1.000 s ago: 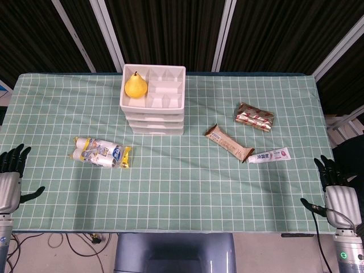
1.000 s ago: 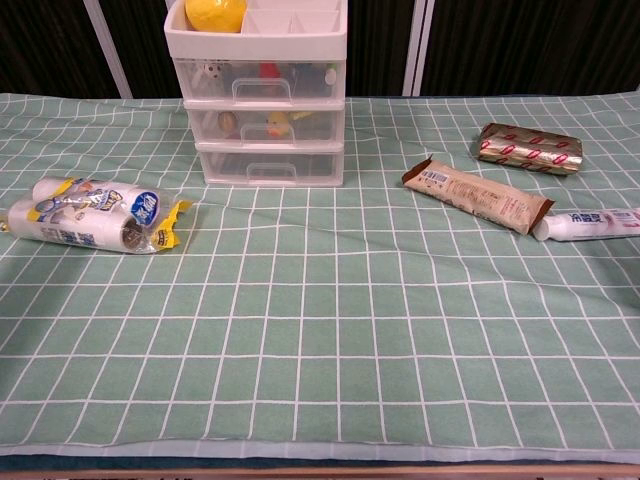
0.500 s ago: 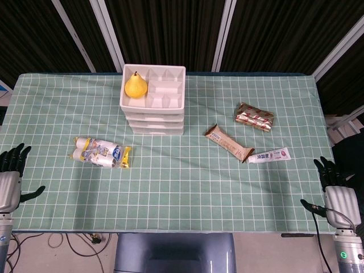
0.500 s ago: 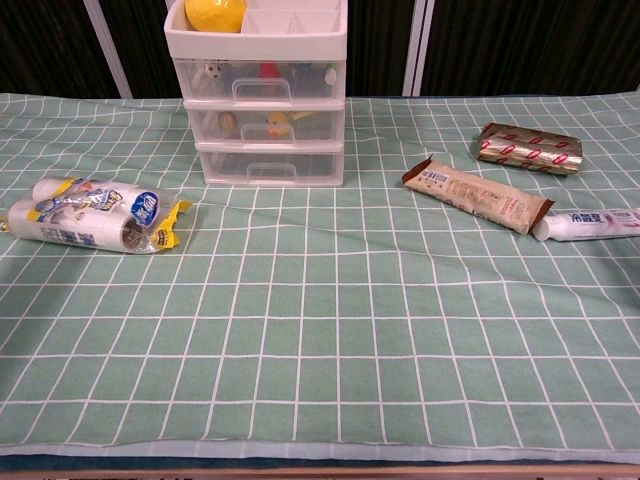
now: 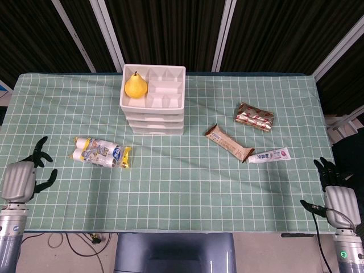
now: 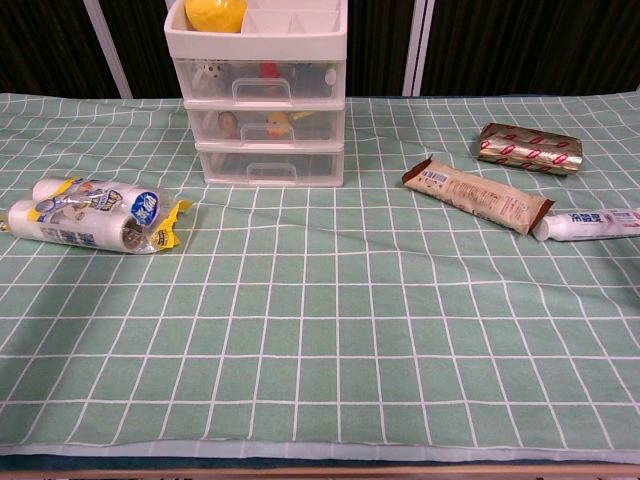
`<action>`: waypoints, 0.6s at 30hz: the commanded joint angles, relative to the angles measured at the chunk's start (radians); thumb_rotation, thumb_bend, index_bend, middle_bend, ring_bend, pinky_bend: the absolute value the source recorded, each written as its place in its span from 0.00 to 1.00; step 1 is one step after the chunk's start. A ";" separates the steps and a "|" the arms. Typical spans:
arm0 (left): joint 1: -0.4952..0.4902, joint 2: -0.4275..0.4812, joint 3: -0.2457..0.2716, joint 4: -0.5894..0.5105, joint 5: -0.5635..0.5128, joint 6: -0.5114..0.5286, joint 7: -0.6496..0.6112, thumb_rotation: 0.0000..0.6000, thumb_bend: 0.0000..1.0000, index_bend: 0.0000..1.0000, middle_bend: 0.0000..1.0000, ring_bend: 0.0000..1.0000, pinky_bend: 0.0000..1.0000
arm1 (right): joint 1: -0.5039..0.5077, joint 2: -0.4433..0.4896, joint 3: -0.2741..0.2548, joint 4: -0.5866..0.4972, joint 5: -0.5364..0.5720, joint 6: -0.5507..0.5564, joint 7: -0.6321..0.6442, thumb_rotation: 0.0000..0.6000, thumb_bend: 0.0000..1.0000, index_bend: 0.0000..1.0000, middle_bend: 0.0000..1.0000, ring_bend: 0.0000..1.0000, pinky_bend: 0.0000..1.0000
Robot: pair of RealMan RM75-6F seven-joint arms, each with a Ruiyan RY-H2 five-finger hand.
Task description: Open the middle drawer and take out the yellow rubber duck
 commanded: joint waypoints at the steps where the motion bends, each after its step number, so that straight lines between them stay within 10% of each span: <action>1: -0.082 -0.036 -0.067 -0.083 -0.120 -0.111 -0.007 1.00 0.52 0.07 0.90 0.92 0.98 | 0.001 0.003 0.002 -0.004 0.007 -0.005 0.003 1.00 0.02 0.00 0.00 0.00 0.22; 18: -0.418 -0.302 -0.252 -0.034 -0.770 -0.392 0.055 1.00 0.55 0.08 0.95 0.97 1.00 | 0.004 0.014 0.011 -0.014 0.034 -0.025 0.037 1.00 0.03 0.00 0.00 0.00 0.22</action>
